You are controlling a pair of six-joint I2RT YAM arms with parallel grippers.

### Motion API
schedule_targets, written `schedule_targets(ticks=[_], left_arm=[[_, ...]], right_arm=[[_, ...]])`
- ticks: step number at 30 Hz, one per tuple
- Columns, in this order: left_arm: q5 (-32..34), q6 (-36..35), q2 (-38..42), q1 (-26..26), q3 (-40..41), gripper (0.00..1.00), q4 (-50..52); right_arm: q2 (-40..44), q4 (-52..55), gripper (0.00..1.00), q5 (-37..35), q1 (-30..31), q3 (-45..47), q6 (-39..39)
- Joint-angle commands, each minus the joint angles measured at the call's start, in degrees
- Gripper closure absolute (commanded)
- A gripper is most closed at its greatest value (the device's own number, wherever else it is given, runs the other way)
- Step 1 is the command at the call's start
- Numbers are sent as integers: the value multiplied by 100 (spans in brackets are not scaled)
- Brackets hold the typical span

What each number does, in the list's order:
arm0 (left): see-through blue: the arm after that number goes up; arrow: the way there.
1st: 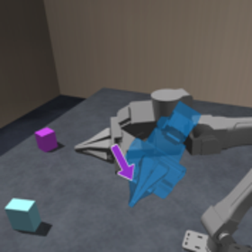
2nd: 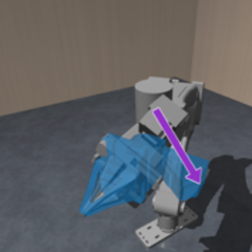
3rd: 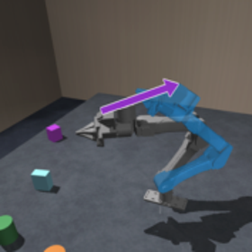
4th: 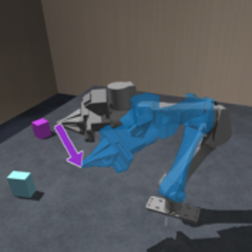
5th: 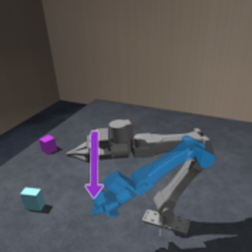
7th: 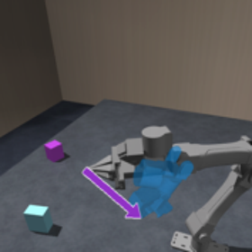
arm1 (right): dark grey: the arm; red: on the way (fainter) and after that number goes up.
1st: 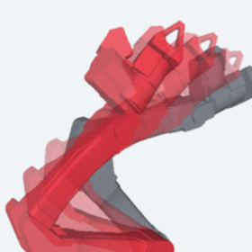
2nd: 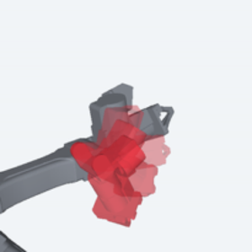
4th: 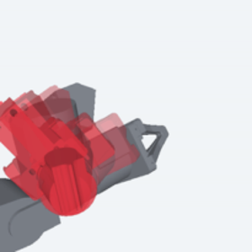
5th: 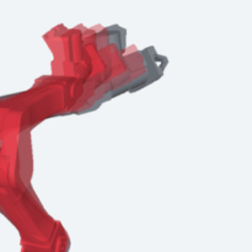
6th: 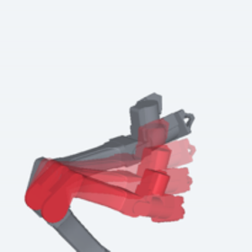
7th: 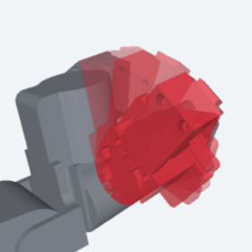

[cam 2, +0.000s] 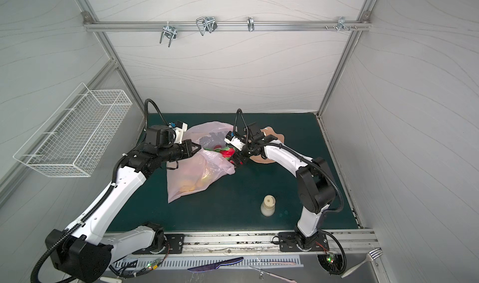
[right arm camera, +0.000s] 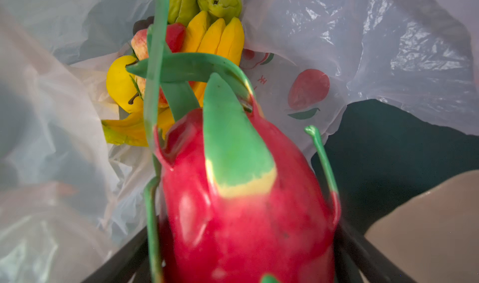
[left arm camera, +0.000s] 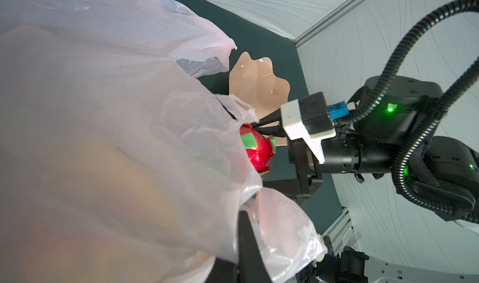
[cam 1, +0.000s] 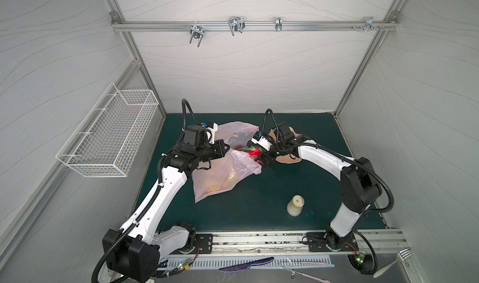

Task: Place the fruits into the plastic bag
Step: Place the fruit in the plastic bag.

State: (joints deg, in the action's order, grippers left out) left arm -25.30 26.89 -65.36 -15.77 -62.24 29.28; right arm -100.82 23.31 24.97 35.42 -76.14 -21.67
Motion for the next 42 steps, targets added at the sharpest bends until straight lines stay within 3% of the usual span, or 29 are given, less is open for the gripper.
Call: schedule_targets(ticks=[1,11,18,26,42], left_arm=[[-196,-15,89,-23,-234,100,-334],[-219,-110,112,-23,-229,100,-248],[34,-58,-37,-23,-383,100,-160],[-249,-29,-92,-108,-403,100,-424],[134,-461,-247,-137,-525,100,-40]], right_arm=[[-165,-332,36,254,183,-382,173],[-641,-442,36,258,520,-704,279],[-763,-524,36,-219,881,-640,55],[-1047,-475,36,-444,1020,-992,-48],[-1880,15,32,-42,1018,-2246,28]])
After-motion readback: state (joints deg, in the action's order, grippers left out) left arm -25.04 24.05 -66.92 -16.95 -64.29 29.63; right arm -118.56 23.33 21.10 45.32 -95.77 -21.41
